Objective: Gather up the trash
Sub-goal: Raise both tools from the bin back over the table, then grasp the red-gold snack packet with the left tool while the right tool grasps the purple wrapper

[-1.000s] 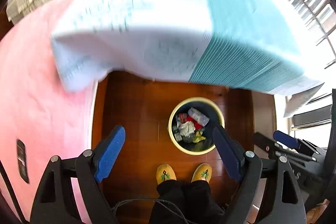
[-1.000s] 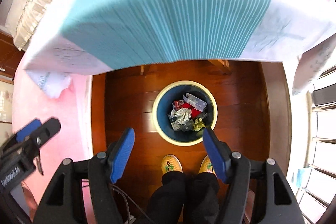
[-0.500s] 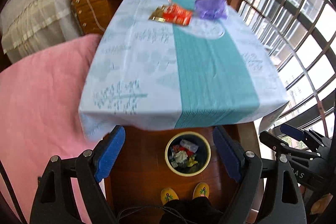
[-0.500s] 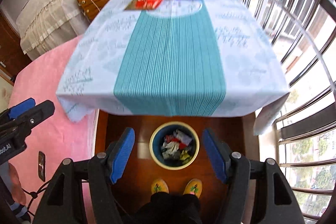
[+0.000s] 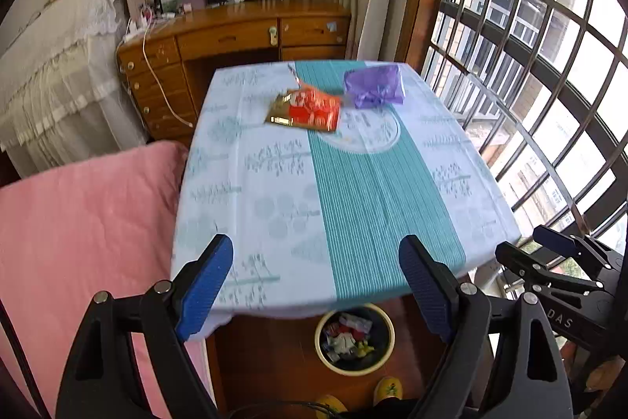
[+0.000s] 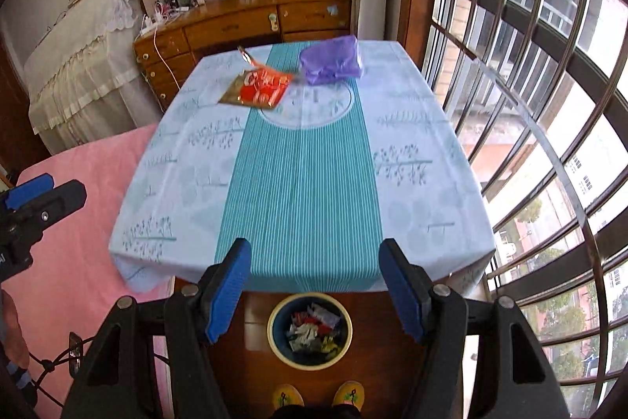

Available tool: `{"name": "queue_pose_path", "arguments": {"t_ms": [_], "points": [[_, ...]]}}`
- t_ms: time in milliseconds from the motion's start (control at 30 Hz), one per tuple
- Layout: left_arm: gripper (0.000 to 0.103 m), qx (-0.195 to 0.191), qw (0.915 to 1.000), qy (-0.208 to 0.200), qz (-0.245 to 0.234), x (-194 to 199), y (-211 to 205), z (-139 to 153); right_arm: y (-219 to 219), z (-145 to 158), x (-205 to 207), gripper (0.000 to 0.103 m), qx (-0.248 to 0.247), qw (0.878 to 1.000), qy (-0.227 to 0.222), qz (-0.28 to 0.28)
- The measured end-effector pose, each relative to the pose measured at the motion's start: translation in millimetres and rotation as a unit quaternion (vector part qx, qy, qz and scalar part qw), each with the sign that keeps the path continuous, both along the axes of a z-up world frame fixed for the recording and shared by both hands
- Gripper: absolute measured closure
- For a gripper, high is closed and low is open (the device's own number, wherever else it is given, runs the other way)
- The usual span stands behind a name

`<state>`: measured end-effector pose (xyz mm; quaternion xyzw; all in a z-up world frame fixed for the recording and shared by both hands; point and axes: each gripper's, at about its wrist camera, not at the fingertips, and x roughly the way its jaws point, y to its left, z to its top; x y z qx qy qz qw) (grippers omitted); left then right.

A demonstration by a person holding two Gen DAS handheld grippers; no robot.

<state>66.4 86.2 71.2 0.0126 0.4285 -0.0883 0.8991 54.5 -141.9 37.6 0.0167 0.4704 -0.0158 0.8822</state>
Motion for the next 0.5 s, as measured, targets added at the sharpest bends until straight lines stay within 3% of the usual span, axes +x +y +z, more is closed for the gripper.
{"name": "queue_pose_path", "arguments": {"t_ms": [233, 500], "points": [[0.018, 0.008, 0.9999, -0.012, -0.003, 42, -15, 9, -7, 5, 33, 0.035, 0.003, 1.000, -0.007, 0.008], [0.018, 0.021, 0.9991, 0.014, 0.034, 113, -42, -11, -32, -5, 117, 0.035, 0.023, 0.999, -0.006, 0.038]]}}
